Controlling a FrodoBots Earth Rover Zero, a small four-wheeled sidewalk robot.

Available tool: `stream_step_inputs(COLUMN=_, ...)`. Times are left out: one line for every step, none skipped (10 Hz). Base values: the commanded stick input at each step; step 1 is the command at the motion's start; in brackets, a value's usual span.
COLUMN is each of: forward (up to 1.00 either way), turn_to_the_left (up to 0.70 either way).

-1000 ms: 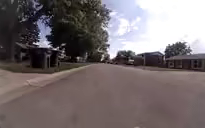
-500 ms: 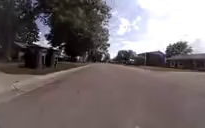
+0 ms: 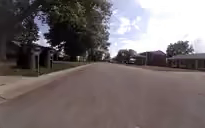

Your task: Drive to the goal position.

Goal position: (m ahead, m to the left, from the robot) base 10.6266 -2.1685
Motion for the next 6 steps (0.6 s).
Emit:
stream_step_inputs(forward=1.0, turn_to_the_left=0.0)
stream_step_inputs(forward=1.0, turn_to_the_left=0.0)
stream_step_inputs(forward=1.0, turn_to_the_left=0.0)
stream_step_inputs(forward=1.0, turn_to_the_left=0.0)
stream_step_inputs(forward=1.0, turn_to_the_left=0.0)
stream_step_inputs(forward=1.0, turn_to_the_left=0.0)
